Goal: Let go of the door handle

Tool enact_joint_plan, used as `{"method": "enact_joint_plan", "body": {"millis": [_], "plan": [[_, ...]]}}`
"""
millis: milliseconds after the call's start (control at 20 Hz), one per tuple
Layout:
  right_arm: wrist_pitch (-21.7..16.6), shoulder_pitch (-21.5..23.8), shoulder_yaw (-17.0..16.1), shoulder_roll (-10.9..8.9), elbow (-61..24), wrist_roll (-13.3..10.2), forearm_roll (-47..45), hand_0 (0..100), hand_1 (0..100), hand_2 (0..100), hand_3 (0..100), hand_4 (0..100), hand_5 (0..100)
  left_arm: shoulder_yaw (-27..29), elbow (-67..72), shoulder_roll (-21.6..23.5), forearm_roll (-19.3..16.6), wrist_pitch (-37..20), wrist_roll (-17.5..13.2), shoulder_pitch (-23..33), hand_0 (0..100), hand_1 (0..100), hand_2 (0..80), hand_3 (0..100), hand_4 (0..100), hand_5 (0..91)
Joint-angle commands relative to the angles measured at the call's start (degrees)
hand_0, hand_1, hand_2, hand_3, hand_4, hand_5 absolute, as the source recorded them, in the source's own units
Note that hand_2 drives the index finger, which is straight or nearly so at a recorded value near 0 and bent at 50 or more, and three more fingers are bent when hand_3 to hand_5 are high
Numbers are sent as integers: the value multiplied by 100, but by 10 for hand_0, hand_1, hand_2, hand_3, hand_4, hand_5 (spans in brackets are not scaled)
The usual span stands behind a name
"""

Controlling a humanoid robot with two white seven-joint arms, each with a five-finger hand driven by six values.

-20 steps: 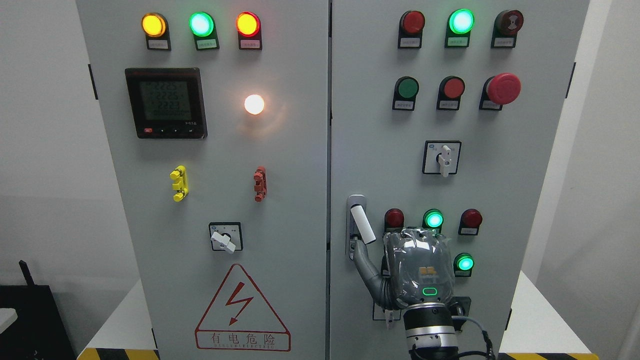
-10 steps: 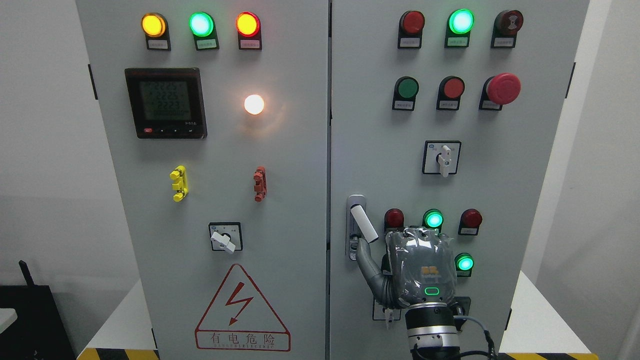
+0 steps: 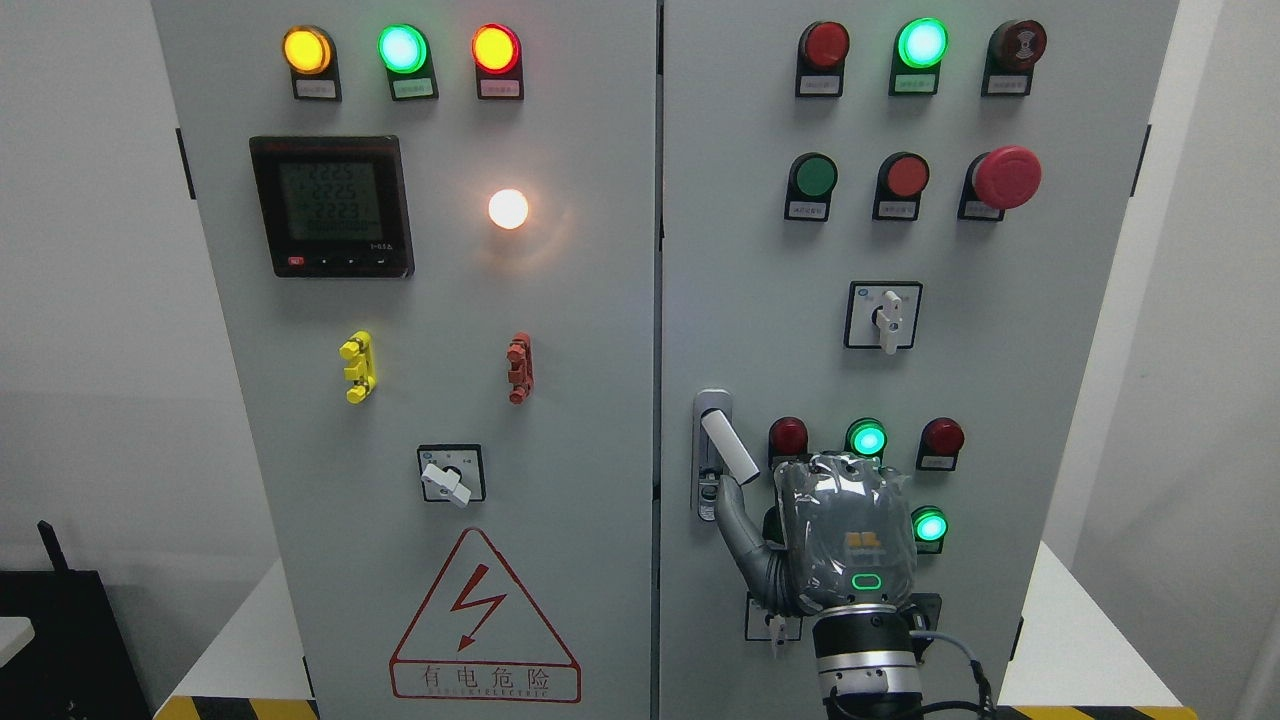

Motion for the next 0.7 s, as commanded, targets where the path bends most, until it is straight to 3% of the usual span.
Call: {"method": "enact_joint_plan", "body": {"millis": [0,651], "plan": [[-15,1,-12,0,0,0,-4,537,0,977,1000,915,992,9,53,0,0,4,-2,-17,120,389,0,0,0,0],[-6,10,-56,0,0,-9,-21,544,9,979,1000,916,992,9,53,0,0,4,-2,-18,120,389,0,0,0,0]]}}
